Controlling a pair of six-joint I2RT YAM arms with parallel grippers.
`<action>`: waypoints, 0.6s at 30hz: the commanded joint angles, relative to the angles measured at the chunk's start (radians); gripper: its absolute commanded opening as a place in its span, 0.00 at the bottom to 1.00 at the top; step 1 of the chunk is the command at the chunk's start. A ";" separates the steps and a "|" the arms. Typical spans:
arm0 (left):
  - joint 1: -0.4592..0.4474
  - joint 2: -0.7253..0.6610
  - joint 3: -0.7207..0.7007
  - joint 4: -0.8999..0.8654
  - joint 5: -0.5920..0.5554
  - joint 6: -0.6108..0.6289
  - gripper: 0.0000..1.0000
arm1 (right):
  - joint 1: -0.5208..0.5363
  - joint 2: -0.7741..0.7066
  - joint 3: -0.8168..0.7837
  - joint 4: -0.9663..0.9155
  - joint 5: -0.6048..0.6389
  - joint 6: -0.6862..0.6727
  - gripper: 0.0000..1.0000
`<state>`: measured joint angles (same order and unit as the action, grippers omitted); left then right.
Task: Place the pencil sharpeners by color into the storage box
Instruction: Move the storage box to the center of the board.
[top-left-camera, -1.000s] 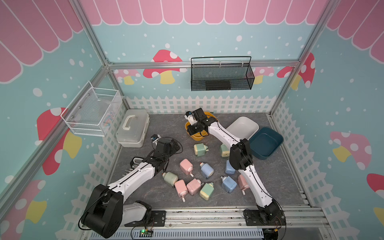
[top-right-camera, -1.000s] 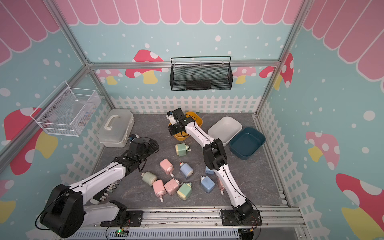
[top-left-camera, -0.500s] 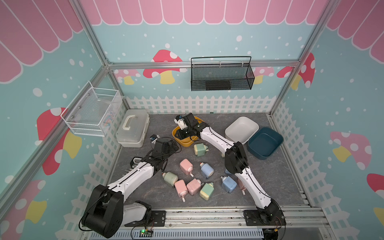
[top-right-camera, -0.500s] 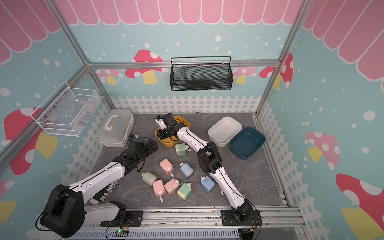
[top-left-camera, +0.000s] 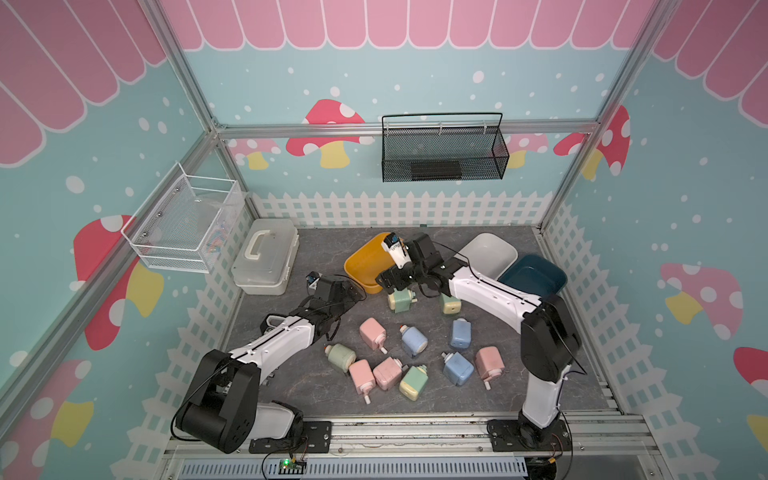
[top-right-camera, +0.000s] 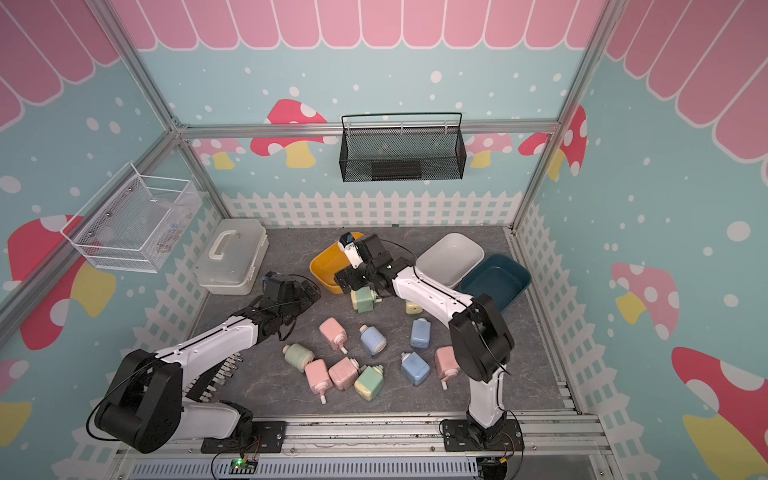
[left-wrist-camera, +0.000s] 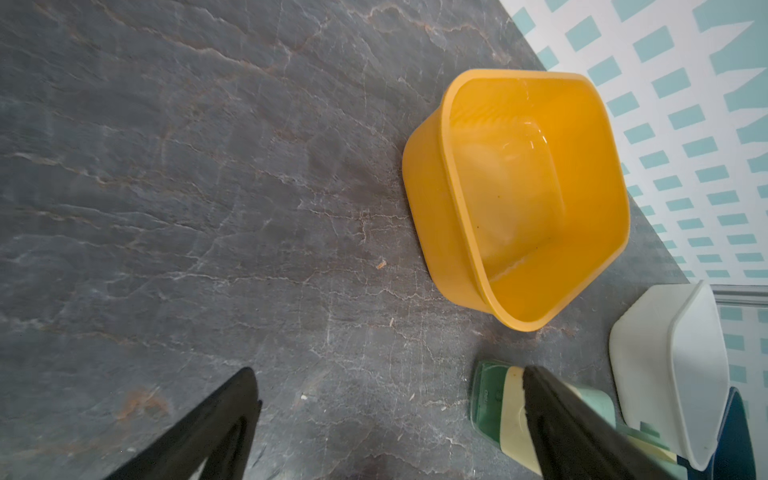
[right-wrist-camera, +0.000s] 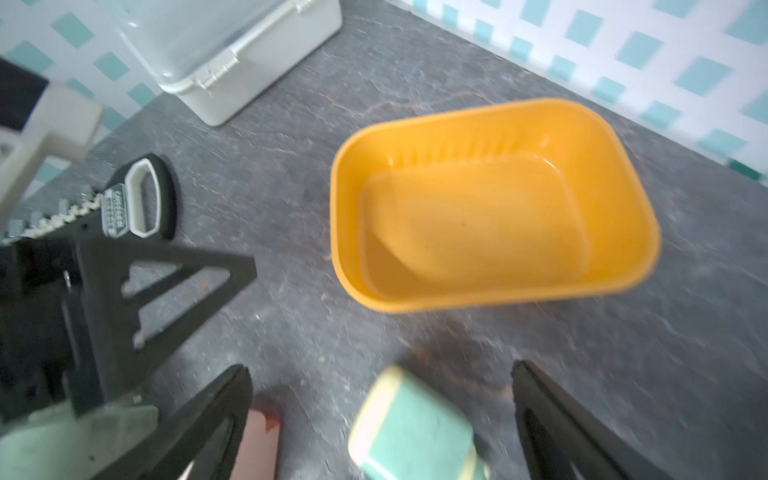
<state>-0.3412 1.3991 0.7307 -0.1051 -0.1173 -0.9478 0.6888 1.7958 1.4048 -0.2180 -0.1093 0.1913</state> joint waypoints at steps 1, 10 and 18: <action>0.002 0.047 0.059 0.000 0.039 -0.045 0.99 | 0.001 -0.163 -0.233 0.202 0.114 -0.012 0.99; 0.000 0.222 0.210 0.004 0.015 -0.058 0.99 | 0.001 -0.609 -0.776 0.421 0.212 0.014 0.98; 0.000 0.400 0.367 -0.011 -0.036 -0.058 0.87 | 0.000 -0.910 -1.009 0.476 0.307 0.030 0.99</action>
<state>-0.3416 1.7554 1.0534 -0.1005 -0.1162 -1.0019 0.6880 0.9413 0.4225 0.2092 0.1398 0.2111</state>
